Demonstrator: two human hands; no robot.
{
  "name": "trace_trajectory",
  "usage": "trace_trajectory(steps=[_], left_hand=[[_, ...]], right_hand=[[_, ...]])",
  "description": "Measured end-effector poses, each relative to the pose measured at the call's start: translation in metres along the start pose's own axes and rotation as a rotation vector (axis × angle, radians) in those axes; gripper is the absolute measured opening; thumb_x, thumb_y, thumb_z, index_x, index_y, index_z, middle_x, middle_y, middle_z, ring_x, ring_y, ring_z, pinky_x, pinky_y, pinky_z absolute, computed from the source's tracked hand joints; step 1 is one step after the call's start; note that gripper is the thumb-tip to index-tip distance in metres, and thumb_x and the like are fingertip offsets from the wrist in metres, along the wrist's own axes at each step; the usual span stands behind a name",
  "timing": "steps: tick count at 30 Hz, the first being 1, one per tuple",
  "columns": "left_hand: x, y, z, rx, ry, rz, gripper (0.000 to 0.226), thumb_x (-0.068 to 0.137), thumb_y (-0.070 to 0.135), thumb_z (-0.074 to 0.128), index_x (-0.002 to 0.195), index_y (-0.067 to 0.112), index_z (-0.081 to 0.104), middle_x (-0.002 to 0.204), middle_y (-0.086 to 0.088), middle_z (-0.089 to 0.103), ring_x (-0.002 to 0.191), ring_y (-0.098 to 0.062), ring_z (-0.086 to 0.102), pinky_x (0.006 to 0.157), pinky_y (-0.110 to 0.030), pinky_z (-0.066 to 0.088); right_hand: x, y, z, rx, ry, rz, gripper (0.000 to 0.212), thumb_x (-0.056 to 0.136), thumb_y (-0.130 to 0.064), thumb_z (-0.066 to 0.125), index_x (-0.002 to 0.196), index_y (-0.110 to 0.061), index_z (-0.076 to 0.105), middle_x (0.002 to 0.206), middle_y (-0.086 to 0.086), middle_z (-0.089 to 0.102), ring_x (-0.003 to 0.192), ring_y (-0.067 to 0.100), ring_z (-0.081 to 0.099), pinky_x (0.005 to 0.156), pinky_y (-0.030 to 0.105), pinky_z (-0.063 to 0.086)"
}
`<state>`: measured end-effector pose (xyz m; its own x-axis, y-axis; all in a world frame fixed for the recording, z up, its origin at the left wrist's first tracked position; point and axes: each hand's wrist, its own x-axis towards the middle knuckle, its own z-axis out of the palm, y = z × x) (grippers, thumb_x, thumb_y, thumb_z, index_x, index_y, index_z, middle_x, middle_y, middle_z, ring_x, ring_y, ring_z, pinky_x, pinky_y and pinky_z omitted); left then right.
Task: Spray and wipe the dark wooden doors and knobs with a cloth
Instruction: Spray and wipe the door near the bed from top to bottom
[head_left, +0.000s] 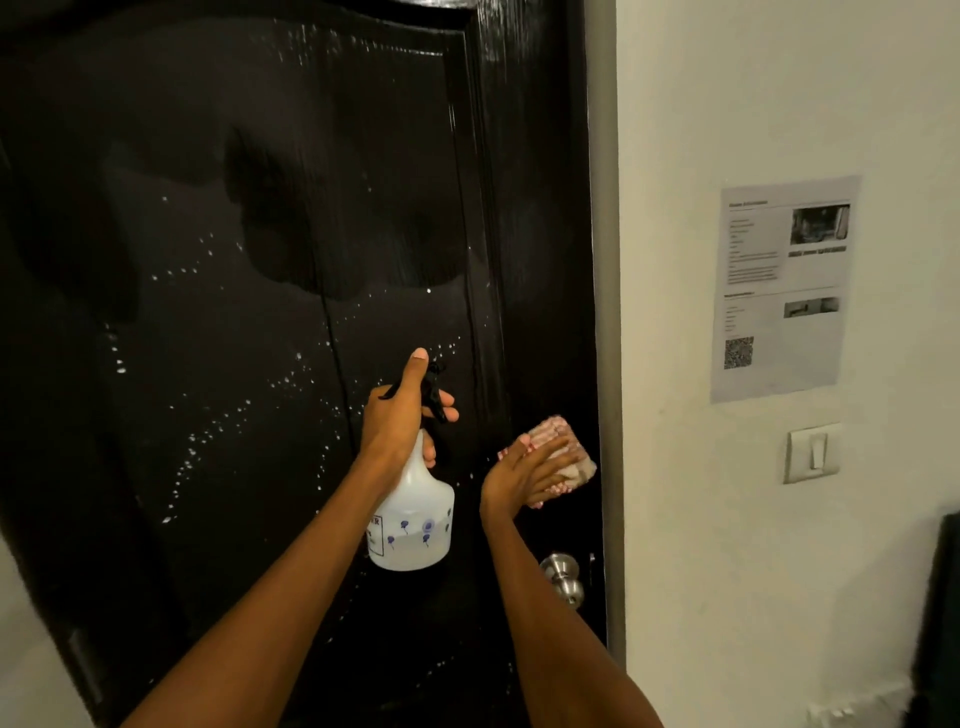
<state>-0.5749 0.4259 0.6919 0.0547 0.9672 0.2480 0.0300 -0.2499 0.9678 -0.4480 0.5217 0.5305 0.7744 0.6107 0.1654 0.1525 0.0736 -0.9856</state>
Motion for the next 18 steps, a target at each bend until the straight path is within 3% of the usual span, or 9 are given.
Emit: trace_trajectory(steps=[2, 6, 10, 13, 16, 18], left_hand=[[0.003, 0.011, -0.002, 0.014, 0.001, 0.015, 0.075, 0.101, 0.066, 0.045, 0.092, -0.002, 0.074, 0.084, -0.015, 0.078, 0.042, -0.025, 0.049, 0.043, -0.028, 0.042], [0.016, 0.032, -0.009, -0.002, 0.026, 0.048, 0.075, 0.1, 0.068, 0.047, 0.089, -0.001, 0.075, 0.082, -0.015, 0.078, 0.043, -0.027, 0.05, 0.043, -0.028, 0.042], [0.03, 0.054, -0.022, 0.003, 0.06, 0.105, 0.076, 0.101, 0.067, 0.045, 0.089, -0.001, 0.075, 0.082, -0.014, 0.079, 0.039, -0.026, 0.048, 0.042, -0.028, 0.042], [0.043, 0.069, -0.026, 0.024, 0.066, 0.149, 0.076, 0.102, 0.067, 0.043, 0.089, -0.001, 0.075, 0.082, -0.013, 0.079, 0.037, -0.025, 0.049, 0.041, -0.027, 0.042], [0.056, 0.081, -0.028, 0.001, 0.104, 0.17, 0.076, 0.101, 0.067, 0.044, 0.088, -0.001, 0.075, 0.08, -0.013, 0.078, 0.038, -0.025, 0.049, 0.039, -0.027, 0.042], [0.063, 0.083, -0.03, 0.002, 0.117, 0.173, 0.075, 0.102, 0.066, 0.044, 0.087, -0.001, 0.075, 0.08, -0.014, 0.078, 0.037, -0.024, 0.05, 0.038, -0.026, 0.042]], right_hand=[[0.006, -0.049, 0.005, 0.032, 0.034, -0.085, 0.067, 0.109, -0.046, 0.03, 0.159, -0.025, -0.009, 0.167, 0.006, -0.022, 0.153, 0.033, -0.019, 0.119, 0.048, -0.018], [0.031, -0.127, 0.011, -0.152, 0.004, -0.427, 0.065, 0.104, -0.052, 0.018, 0.159, -0.029, -0.008, 0.168, 0.007, -0.017, 0.153, 0.036, -0.017, 0.117, 0.054, -0.02], [0.075, -0.221, 0.005, -0.334, -0.028, -0.879, 0.06, 0.109, -0.044, 0.026, 0.161, -0.033, 0.0, 0.17, 0.002, -0.011, 0.155, 0.035, -0.011, 0.12, 0.058, -0.011], [0.105, -0.279, -0.007, -0.441, 0.042, -1.03, 0.06, 0.109, -0.042, 0.027, 0.162, -0.031, 0.0, 0.17, -0.001, -0.009, 0.156, 0.032, -0.007, 0.121, 0.06, -0.005], [0.115, -0.284, -0.006, -0.485, 0.113, -1.085, 0.062, 0.109, -0.042, 0.029, 0.161, -0.03, -0.001, 0.17, 0.001, -0.004, 0.156, 0.033, -0.005, 0.122, 0.06, -0.006], [0.11, -0.245, -0.003, -0.464, 0.114, -1.094, 0.062, 0.108, -0.04, 0.033, 0.159, -0.031, -0.002, 0.17, 0.0, -0.003, 0.156, 0.033, -0.004, 0.121, 0.059, -0.007]])
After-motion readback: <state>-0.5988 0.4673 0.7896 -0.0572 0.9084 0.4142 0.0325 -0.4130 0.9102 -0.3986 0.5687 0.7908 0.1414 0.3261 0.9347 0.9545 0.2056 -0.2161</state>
